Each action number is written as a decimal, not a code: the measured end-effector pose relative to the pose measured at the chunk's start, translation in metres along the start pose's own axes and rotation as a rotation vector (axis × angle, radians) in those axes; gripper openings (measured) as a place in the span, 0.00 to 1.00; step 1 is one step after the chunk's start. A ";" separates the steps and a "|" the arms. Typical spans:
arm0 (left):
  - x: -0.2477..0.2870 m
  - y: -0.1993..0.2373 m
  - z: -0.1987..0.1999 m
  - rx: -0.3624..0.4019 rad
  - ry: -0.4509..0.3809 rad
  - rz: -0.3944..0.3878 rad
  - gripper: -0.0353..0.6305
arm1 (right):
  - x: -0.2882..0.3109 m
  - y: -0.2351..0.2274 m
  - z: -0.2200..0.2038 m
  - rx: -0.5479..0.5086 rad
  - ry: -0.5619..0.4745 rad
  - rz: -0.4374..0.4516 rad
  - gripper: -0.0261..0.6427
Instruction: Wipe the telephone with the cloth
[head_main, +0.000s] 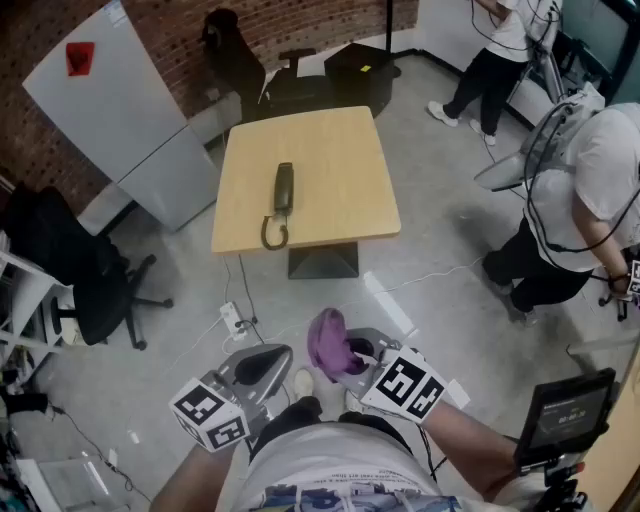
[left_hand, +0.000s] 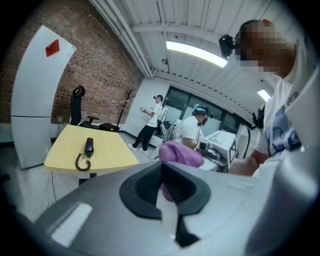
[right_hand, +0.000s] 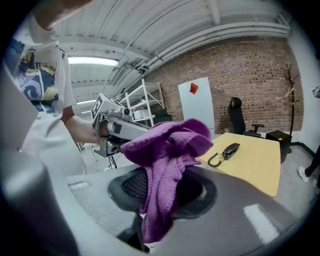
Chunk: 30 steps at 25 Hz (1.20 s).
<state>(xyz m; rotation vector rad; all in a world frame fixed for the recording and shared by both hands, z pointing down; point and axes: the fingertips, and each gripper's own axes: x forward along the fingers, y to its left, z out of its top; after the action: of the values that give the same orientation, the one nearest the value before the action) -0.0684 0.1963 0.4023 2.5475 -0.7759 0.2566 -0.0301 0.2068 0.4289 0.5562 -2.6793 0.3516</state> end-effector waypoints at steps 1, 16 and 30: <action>-0.002 -0.003 -0.002 0.002 0.004 -0.006 0.06 | -0.002 0.003 0.001 -0.002 -0.003 -0.004 0.21; -0.093 0.021 0.011 0.015 -0.053 -0.082 0.06 | 0.057 0.068 0.054 -0.052 0.012 -0.075 0.21; -0.119 0.034 -0.020 0.014 -0.001 -0.172 0.06 | 0.084 0.099 0.048 -0.018 0.017 -0.163 0.21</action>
<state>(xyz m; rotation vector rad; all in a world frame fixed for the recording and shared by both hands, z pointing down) -0.1869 0.2377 0.3964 2.6088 -0.5528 0.2047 -0.1590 0.2521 0.4044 0.7568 -2.5963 0.2845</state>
